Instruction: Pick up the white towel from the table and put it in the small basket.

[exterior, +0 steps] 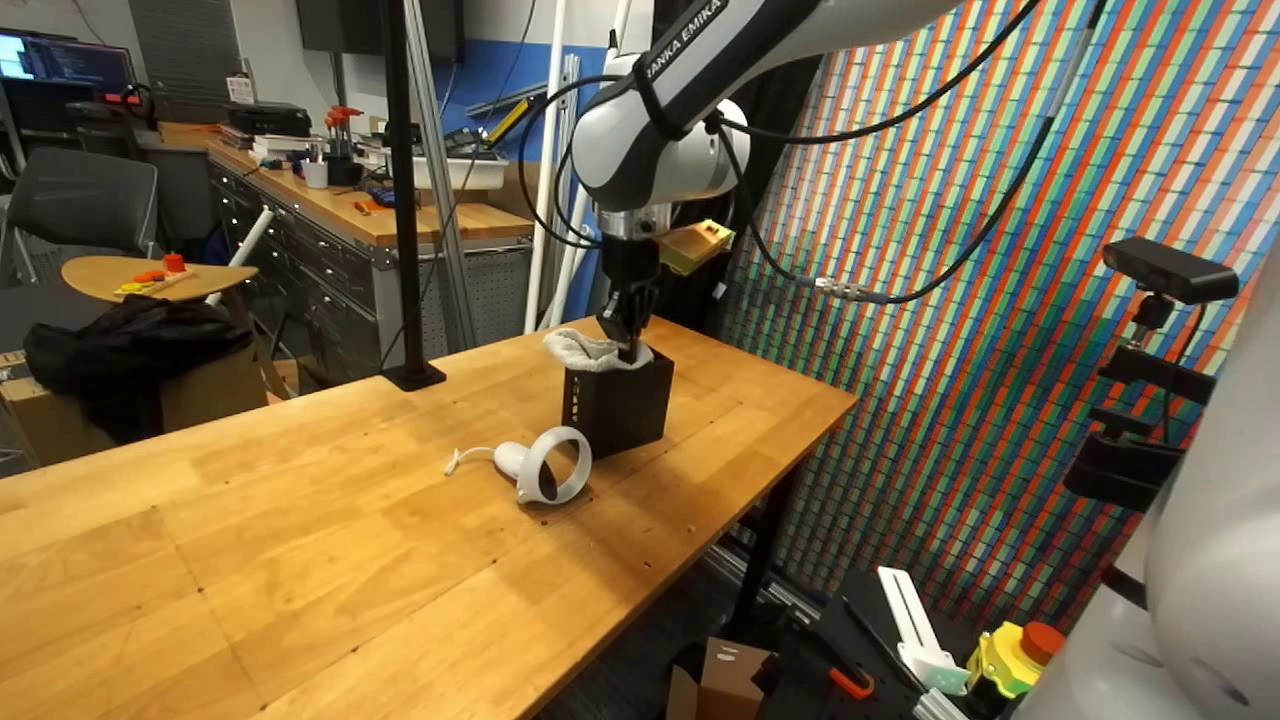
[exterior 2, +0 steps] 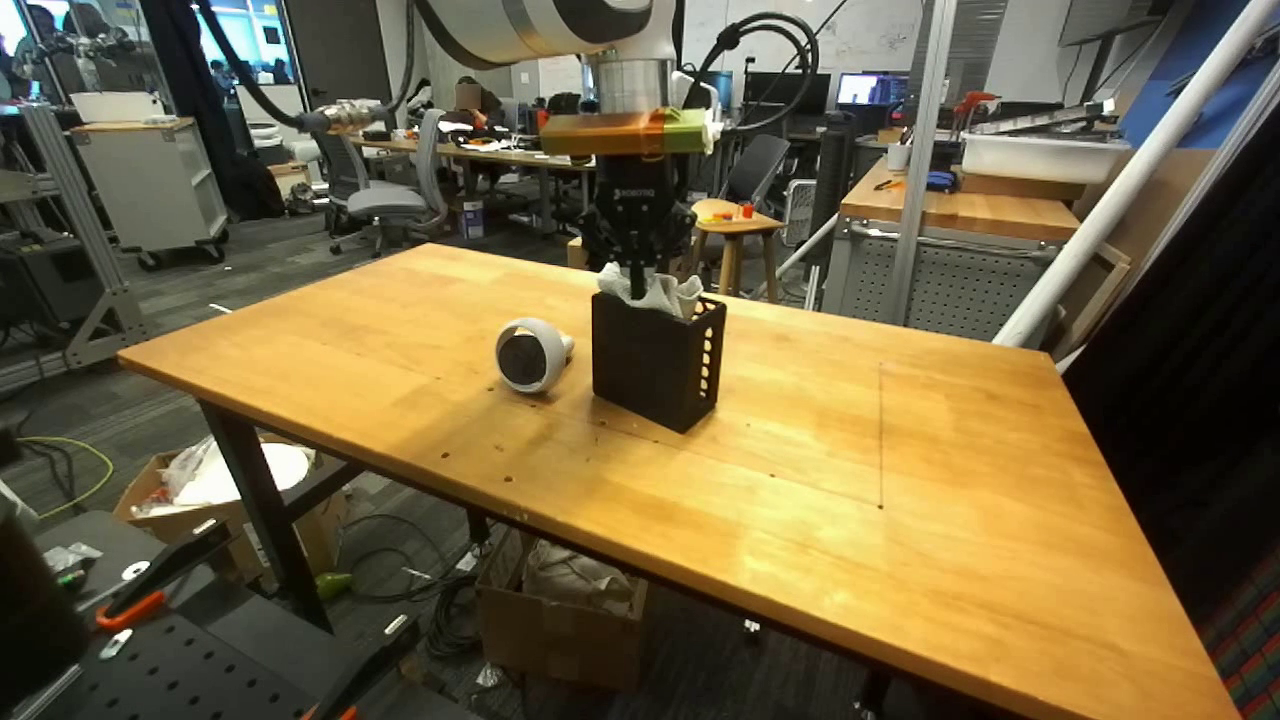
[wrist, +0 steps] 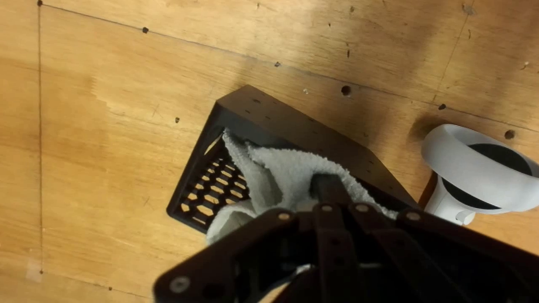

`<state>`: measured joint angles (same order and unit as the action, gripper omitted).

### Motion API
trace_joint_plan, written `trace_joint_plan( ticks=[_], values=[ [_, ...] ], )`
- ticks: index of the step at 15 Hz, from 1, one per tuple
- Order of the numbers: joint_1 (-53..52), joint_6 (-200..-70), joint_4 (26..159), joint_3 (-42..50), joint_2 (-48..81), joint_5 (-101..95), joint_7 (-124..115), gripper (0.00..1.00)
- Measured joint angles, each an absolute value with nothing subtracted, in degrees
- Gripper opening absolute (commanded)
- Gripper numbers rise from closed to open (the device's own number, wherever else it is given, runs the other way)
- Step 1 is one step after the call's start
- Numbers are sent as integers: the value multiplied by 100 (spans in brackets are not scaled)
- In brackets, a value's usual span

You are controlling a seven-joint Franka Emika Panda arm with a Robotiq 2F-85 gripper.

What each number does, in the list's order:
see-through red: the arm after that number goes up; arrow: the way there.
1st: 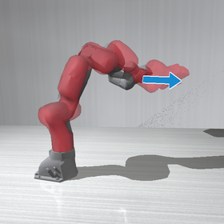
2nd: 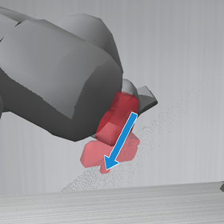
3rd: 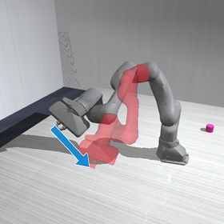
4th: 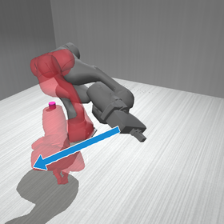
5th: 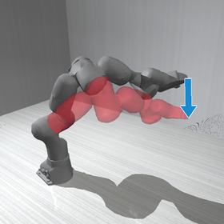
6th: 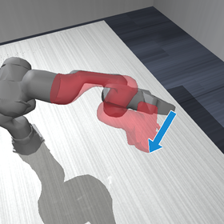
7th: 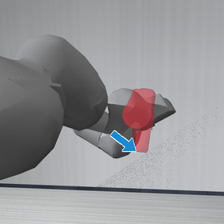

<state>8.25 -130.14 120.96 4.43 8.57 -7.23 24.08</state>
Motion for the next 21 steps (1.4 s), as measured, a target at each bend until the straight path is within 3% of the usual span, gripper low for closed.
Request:
trace_joint_plan(
  ticks=[21],
  values=[
    [927,-13020,11551,440,1754,-267,2614,0]
  ],
)
